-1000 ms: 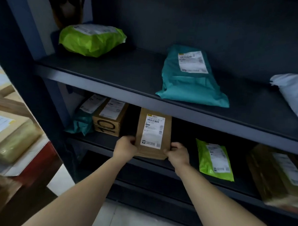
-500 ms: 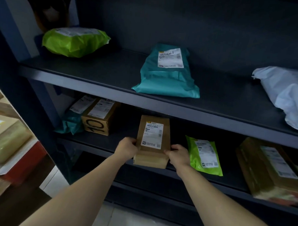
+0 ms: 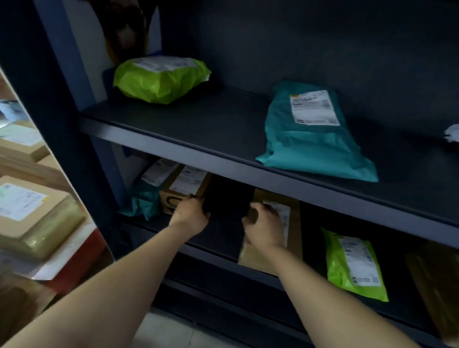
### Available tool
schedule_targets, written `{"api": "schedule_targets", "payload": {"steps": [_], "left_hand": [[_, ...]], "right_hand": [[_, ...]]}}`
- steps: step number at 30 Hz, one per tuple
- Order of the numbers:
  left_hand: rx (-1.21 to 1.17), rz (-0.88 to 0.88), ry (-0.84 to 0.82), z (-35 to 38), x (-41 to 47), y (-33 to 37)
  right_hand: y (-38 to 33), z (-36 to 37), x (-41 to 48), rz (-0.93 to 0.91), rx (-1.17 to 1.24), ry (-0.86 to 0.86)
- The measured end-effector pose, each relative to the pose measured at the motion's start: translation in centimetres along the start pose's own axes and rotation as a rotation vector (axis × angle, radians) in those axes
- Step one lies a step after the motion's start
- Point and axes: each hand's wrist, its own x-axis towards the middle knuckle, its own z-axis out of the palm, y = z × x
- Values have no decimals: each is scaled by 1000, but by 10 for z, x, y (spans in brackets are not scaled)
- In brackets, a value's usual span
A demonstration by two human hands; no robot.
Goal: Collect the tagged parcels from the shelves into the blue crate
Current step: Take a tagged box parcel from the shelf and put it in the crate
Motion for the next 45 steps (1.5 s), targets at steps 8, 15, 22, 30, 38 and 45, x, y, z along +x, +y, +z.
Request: {"api": "schedule_targets", "payload": {"steps": [8, 15, 22, 30, 38, 45], "left_hand": [[188, -109, -58, -29, 48, -68], [-15, -130, -36, -26, 58, -75], [-235, -168, -43, -12, 36, -85], [-367, -179, 49, -3, -30, -76], [-435, -143, 171, 0, -116, -63], [-509, -52, 216, 5, -175, -46]], "right_hand": [[-81, 52, 32, 88, 216, -311], [-94, 67, 42, 388, 602, -296], [-79, 79, 14, 487, 610, -182], [-65, 68, -45, 433, 618, -119], [-52, 50, -119, 348, 629, -21], [-39, 28, -176, 325, 631, 122]]}}
